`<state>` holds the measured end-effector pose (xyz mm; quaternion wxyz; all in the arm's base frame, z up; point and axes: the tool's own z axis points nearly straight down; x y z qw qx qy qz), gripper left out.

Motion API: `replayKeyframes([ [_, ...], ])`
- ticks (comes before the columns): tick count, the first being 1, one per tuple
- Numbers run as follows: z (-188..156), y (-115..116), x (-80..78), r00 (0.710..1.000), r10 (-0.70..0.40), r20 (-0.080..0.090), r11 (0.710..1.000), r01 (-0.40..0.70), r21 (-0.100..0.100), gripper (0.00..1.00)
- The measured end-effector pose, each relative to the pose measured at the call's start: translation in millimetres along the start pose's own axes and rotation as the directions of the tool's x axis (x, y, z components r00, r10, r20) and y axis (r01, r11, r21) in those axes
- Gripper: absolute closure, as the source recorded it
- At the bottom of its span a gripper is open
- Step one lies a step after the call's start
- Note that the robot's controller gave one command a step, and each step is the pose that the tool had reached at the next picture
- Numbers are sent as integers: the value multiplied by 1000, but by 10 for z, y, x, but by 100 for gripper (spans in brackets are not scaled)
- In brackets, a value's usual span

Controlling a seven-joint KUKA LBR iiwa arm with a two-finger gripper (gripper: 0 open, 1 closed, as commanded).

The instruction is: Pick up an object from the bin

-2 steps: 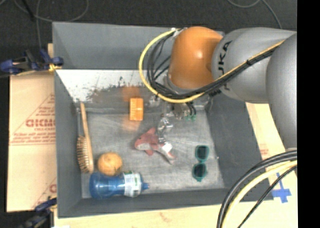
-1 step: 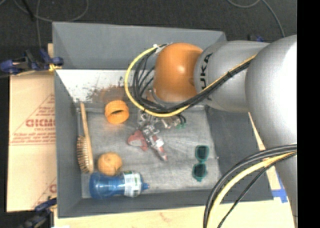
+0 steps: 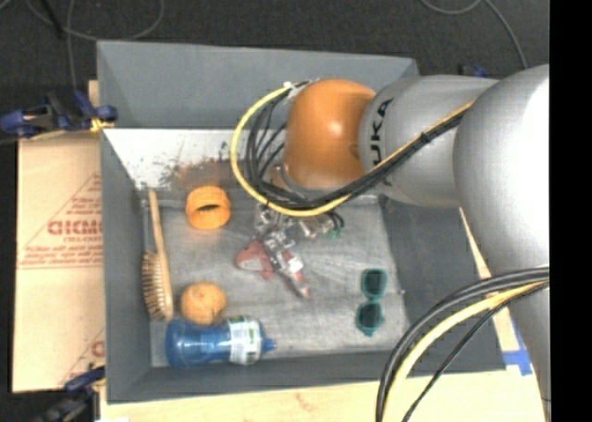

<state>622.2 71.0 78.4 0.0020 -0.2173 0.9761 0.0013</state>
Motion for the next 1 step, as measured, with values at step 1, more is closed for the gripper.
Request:
replayKeyframes([
  [1,-1322,-179,465,991,131,1,991,-131,2,100],
])
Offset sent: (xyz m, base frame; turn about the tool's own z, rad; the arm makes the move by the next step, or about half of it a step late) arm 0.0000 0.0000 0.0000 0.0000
